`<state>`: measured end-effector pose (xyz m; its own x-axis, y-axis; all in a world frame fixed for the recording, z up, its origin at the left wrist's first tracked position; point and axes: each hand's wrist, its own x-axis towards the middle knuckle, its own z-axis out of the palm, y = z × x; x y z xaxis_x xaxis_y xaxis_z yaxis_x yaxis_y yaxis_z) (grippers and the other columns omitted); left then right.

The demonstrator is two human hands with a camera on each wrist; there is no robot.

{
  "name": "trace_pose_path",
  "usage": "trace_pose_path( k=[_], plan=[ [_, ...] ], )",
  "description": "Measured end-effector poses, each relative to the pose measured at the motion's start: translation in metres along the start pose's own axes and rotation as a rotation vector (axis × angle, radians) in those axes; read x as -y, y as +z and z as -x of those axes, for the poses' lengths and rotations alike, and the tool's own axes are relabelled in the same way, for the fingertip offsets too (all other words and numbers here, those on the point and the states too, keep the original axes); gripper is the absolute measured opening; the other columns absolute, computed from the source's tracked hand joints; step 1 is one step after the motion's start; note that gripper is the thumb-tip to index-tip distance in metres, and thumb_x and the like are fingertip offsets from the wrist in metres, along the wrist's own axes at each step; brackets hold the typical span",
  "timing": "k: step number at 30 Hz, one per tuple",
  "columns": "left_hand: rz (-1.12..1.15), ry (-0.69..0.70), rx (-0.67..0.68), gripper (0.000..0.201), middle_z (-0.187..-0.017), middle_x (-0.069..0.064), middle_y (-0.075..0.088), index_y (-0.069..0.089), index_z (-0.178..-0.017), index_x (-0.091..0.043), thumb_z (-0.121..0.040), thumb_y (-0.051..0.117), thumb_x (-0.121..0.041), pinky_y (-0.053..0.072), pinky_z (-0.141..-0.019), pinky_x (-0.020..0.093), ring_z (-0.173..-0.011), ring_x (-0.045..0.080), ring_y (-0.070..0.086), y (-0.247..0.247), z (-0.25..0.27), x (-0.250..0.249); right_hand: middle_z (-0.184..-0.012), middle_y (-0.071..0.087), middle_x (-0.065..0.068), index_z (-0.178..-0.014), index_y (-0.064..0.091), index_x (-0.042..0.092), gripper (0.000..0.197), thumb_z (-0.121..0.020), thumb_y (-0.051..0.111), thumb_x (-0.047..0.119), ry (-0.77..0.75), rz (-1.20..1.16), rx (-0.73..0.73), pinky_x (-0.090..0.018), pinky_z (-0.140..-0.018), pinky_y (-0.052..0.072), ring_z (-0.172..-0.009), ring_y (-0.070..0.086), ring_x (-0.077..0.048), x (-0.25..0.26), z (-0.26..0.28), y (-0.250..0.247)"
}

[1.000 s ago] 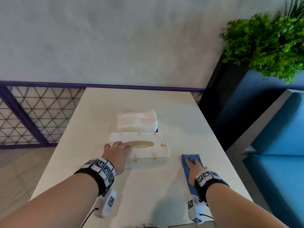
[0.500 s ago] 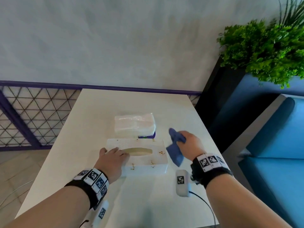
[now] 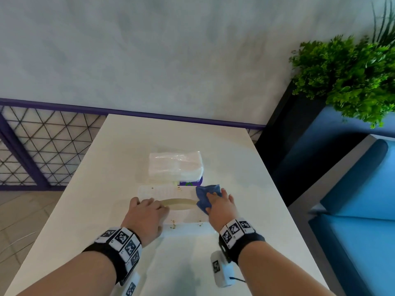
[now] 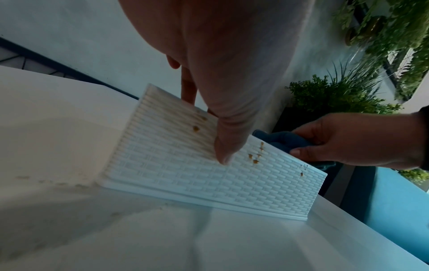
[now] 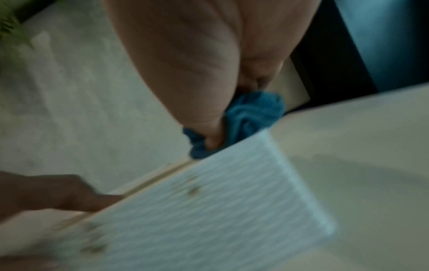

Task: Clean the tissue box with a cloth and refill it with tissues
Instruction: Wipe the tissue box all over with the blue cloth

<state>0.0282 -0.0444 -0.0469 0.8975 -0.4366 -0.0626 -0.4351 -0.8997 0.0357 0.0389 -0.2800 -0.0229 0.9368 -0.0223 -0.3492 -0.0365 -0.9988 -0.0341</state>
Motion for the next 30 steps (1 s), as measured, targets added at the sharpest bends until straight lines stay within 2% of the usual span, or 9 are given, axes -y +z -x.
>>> trace_pose_path(
  k=[2, 4, 5, 9, 13, 17, 20, 24, 30],
  plan=[
    [-0.001, 0.013, 0.001, 0.045, -0.121, -0.014, 0.054, 0.049, -0.127, -0.037, -0.082, 0.053, -0.04, 0.02, -0.087, 0.04, -0.115, 0.018, 0.049, 0.0, 0.0, 0.001, -0.151, 0.035, -0.005, -0.145, 0.029, 0.021, 0.054, -0.094, 0.047, 0.017, -0.059, -0.047, 0.011, -0.04, -0.114, 0.026, -0.142, 0.026, -0.027, 0.022, 0.004, 0.002],
    [-0.009, 0.017, 0.012, 0.042, -0.103, -0.015, 0.062, 0.06, -0.112, -0.038, -0.07, 0.063, -0.042, 0.019, -0.076, 0.037, -0.097, 0.017, 0.058, 0.001, 0.0, 0.0, -0.147, 0.041, -0.005, -0.142, 0.037, 0.023, 0.051, -0.093, 0.049, 0.016, -0.169, -0.106, 0.03, -0.037, -0.113, 0.029, -0.136, 0.037, -0.026, 0.037, 0.009, 0.006],
    [-0.011, 0.018, 0.009, 0.041, -0.098, -0.015, 0.063, 0.062, -0.107, -0.038, -0.066, 0.065, -0.042, 0.018, -0.073, 0.036, -0.092, 0.016, 0.059, 0.0, 0.001, 0.0, -0.147, 0.042, -0.003, -0.142, 0.04, 0.025, 0.049, -0.094, 0.049, 0.017, -0.187, -0.13, 0.03, -0.037, -0.115, 0.023, -0.137, 0.036, -0.024, 0.036, 0.011, 0.003],
    [-0.004, 0.029, -0.05, 0.043, -0.107, -0.015, 0.06, 0.057, -0.115, -0.037, -0.073, 0.061, -0.044, 0.02, -0.081, 0.039, -0.101, 0.018, 0.056, 0.005, -0.002, 0.003, -0.151, 0.038, 0.006, -0.139, 0.044, 0.036, 0.044, -0.095, 0.047, 0.03, -0.135, -0.044, 0.028, -0.039, -0.119, 0.004, -0.146, 0.019, -0.018, -0.004, 0.01, -0.014],
    [-0.025, 0.085, 0.005, 0.045, -0.074, -0.017, 0.06, 0.065, -0.082, -0.039, -0.039, 0.076, -0.046, 0.019, -0.068, 0.033, -0.068, 0.013, 0.061, 0.006, -0.003, 0.001, -0.148, 0.041, -0.002, -0.135, 0.052, 0.026, 0.041, -0.095, 0.048, 0.019, -0.189, -0.127, 0.015, -0.035, -0.119, 0.011, -0.142, 0.027, -0.021, 0.018, 0.007, -0.012],
    [-0.015, 0.022, -0.038, 0.033, -0.096, -0.015, 0.059, 0.061, -0.099, -0.037, -0.067, 0.06, -0.042, 0.017, -0.076, 0.037, -0.095, 0.017, 0.057, 0.008, -0.003, 0.003, -0.149, 0.041, -0.001, -0.138, 0.049, 0.023, 0.043, -0.095, 0.051, 0.021, -0.268, -0.24, 0.104, -0.03, -0.118, 0.007, -0.141, 0.03, -0.02, 0.046, 0.006, -0.004],
    [-0.022, 0.001, 0.055, 0.043, -0.089, -0.017, 0.063, 0.065, -0.1, -0.04, -0.057, 0.069, -0.047, 0.019, -0.074, 0.036, -0.085, 0.015, 0.061, 0.003, 0.001, 0.002, -0.146, 0.045, 0.003, -0.134, 0.053, 0.027, 0.043, -0.094, 0.051, 0.013, -0.254, -0.242, 0.022, -0.02, -0.11, 0.011, -0.139, 0.034, -0.016, 0.004, 0.017, -0.011],
    [-0.003, -0.012, -0.009, 0.047, -0.113, -0.013, 0.058, 0.054, -0.122, -0.038, -0.076, 0.058, -0.044, 0.018, -0.085, 0.04, -0.108, 0.018, 0.053, 0.004, 0.001, -0.002, -0.152, 0.036, 0.003, -0.136, 0.052, 0.027, 0.048, -0.093, 0.047, 0.008, -0.136, -0.241, -0.08, -0.031, -0.117, 0.015, -0.143, 0.026, -0.018, -0.019, 0.023, -0.011],
    [0.007, -0.003, -0.06, 0.037, -0.107, -0.012, 0.057, 0.056, -0.112, -0.036, -0.075, 0.059, -0.041, 0.019, -0.082, 0.04, -0.104, 0.018, 0.053, -0.001, 0.003, -0.006, -0.15, 0.04, 0.0, -0.136, 0.052, 0.026, 0.047, -0.094, 0.046, 0.008, -0.279, -0.25, -0.028, -0.032, -0.115, 0.02, -0.141, 0.03, -0.02, 0.031, 0.02, -0.006]
  ],
)
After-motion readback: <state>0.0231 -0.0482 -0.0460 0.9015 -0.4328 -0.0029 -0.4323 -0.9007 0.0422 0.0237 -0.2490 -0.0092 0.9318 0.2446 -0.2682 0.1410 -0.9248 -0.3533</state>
